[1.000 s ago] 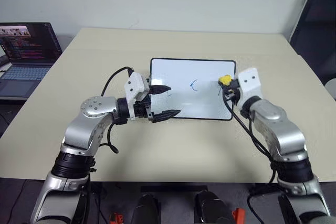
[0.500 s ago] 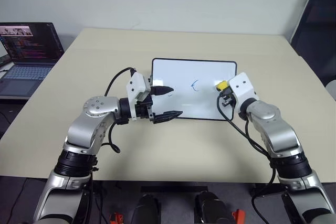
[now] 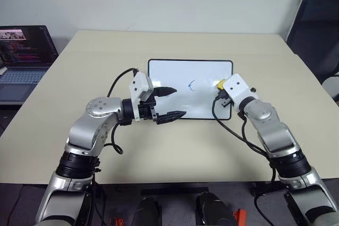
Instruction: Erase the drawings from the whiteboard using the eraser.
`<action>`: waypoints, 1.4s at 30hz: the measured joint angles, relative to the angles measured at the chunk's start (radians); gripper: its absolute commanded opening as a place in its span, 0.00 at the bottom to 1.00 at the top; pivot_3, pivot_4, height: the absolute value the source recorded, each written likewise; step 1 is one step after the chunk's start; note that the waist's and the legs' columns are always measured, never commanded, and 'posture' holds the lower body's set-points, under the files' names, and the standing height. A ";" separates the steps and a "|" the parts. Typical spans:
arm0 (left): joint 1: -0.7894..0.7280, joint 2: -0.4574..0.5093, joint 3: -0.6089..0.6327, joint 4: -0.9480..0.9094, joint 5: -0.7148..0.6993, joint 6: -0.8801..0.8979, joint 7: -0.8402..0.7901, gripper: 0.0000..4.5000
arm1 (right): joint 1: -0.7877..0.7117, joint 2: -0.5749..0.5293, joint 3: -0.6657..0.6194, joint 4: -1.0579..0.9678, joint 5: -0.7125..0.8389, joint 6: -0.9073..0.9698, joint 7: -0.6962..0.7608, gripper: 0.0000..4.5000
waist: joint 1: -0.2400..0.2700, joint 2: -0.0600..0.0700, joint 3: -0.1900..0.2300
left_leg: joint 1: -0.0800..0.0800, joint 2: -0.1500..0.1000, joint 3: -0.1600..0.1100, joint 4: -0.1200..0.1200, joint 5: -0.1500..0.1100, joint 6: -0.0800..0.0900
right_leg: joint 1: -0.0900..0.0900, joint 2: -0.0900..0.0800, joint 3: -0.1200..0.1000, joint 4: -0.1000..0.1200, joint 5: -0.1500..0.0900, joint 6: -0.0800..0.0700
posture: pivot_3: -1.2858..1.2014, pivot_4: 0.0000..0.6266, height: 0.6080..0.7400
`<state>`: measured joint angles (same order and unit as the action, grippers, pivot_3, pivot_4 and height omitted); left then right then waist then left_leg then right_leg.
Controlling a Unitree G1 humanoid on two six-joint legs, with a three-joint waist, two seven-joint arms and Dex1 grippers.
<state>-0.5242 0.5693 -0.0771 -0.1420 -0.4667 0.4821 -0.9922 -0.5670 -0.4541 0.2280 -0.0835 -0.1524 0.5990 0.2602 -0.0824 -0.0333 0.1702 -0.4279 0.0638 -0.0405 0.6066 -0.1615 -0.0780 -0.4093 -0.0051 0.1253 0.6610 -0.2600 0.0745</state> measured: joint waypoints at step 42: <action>0.258 0.032 0.271 -0.283 -0.147 0.288 0.330 1.00 | 0.442 0.073 -0.244 -0.489 0.343 0.056 0.247 0.25 | 0.007 -0.004 0.003 | -0.004 0.000 -0.003 -0.008 -0.001 -0.002 | -0.009 0.001 -0.001 0.002 -0.006 -0.004 | 0.52 0.24 1.00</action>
<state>-0.2657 0.6012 0.1939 -0.4251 -0.6137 0.7703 -0.6625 -0.1252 -0.3813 -0.0157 -0.5724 0.1906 0.6545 0.5074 -0.0754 -0.0370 0.1732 -0.4323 0.0638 -0.0435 0.5983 -0.1627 -0.0803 -0.4185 -0.0042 0.1239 0.6632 -0.2655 0.0702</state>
